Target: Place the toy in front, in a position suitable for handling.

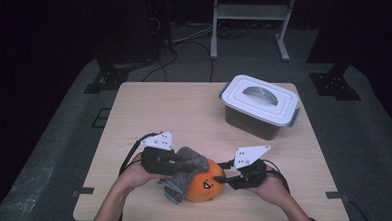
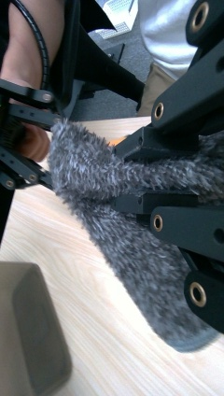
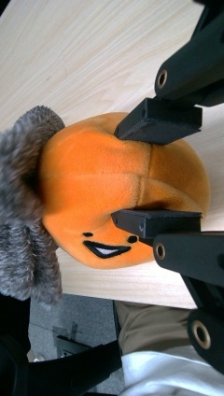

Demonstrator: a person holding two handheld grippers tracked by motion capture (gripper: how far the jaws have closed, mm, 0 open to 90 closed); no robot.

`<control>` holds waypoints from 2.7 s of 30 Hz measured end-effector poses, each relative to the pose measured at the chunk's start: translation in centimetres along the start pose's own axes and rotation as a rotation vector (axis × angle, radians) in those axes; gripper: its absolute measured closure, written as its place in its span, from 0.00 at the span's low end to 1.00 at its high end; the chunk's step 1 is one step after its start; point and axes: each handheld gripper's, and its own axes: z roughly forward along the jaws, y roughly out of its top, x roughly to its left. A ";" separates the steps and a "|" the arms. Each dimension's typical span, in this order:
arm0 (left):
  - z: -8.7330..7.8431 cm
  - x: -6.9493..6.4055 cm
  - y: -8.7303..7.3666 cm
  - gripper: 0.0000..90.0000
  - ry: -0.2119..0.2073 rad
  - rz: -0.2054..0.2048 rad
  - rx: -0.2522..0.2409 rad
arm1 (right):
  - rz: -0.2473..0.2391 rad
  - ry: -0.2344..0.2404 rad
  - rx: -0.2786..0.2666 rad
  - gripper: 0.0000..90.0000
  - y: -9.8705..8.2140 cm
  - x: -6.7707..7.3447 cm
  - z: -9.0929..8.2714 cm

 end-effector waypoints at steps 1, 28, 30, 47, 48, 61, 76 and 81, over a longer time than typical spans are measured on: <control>0.4 0.0 0.6 0.85 -0.006 0.010 0.003 | -0.007 -0.007 -0.001 0.65 0.3 0.1 0.3; 0.9 0.2 -1.5 0.85 -0.015 -0.026 0.026 | 0.111 0.047 -0.003 0.35 -1.3 -1.5 0.1; 1.1 -0.1 -1.4 0.85 -0.023 -0.016 0.033 | 0.120 0.057 0.002 0.33 -1.3 -1.6 0.3; 0.2 0.5 -1.7 0.85 -0.018 -0.046 0.027 | 0.030 0.094 0.032 0.57 -2.2 -0.9 -0.2; 0.2 0.6 -2.1 0.85 -0.020 -0.056 0.023 | 0.035 0.099 0.031 0.56 -2.3 -0.9 -0.2; 0.8 -0.1 -2.3 0.85 -0.056 -0.050 0.020 | 0.115 0.111 0.020 0.27 -1.6 -1.0 0.6; 0.5 1.0 0.5 0.86 -0.012 -0.026 -0.001 | -0.006 -0.002 -0.035 0.58 -0.2 -1.5 -0.2; 1.1 1.4 -0.6 0.86 -0.025 -0.057 0.002 | 0.003 0.027 -0.013 0.57 -1.4 -1.5 0.1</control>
